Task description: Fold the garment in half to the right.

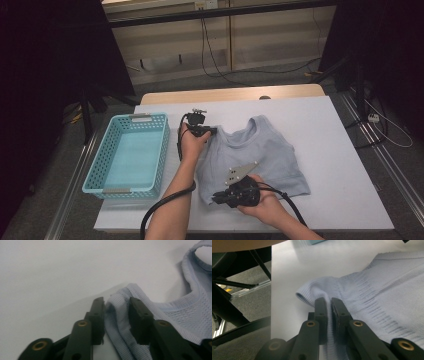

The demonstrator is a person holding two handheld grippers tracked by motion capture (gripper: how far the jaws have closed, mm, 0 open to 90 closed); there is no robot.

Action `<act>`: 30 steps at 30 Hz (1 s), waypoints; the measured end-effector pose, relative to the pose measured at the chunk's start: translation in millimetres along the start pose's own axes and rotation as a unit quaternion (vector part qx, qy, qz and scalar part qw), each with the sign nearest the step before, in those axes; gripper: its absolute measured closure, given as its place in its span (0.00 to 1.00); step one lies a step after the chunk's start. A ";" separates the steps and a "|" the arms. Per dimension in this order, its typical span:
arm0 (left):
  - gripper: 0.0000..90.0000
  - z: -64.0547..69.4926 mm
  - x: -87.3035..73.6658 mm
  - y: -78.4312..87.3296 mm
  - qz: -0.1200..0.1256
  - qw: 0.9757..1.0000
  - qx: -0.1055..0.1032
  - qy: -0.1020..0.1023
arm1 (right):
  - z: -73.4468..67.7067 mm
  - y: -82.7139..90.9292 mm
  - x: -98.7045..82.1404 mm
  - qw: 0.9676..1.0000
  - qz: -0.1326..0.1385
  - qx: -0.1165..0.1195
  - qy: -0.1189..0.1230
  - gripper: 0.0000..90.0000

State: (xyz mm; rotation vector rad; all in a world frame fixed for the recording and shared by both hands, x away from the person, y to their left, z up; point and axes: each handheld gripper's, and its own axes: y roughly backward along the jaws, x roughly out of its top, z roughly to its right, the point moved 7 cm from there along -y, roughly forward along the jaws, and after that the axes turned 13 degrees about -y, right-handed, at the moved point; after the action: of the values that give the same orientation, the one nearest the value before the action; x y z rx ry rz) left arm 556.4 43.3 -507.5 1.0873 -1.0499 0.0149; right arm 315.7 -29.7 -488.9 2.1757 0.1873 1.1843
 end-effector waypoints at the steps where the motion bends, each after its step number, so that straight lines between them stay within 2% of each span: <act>1: 0.82 0.4 -0.2 0.2 -0.002 1.000 0.000 0.006 | -0.5 0.2 0.2 1.000 0.000 0.000 0.000 0.94; 4: 0.91 0.9 -1.2 0.4 0.000 0.999 0.010 0.034 | -0.2 0.8 0.5 1.000 0.001 0.002 -0.002 0.94; 9: 0.95 1.0 0.0 4.1 0.001 0.998 0.012 0.054 | 0.6 -0.5 0.2 1.000 0.000 -0.001 -0.002 0.94; 15: 0.96 -5.9 2.8 15.1 0.004 0.998 0.028 0.059 | -0.4 2.3 2.3 1.000 0.009 0.000 -0.002 0.94; 21: 0.96 -15.1 3.5 31.9 0.013 0.996 0.033 0.084 | -2.9 6.2 5.6 1.000 0.019 -0.004 0.003 0.94; 26: 0.96 -20.1 1.3 39.5 0.008 0.996 0.036 0.083 | -5.4 6.1 7.4 1.000 0.020 -0.005 0.009 0.94; 30: 0.96 -20.9 0.0 41.7 0.015 0.995 0.038 0.089 | -6.5 5.6 8.4 1.000 0.021 -0.006 0.014 0.94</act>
State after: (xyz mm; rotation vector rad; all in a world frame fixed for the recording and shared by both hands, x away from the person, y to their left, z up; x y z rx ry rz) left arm 550.7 79.8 -479.1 1.1183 -0.9115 0.1744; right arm 314.5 -27.6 -477.1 2.1627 0.1466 1.2362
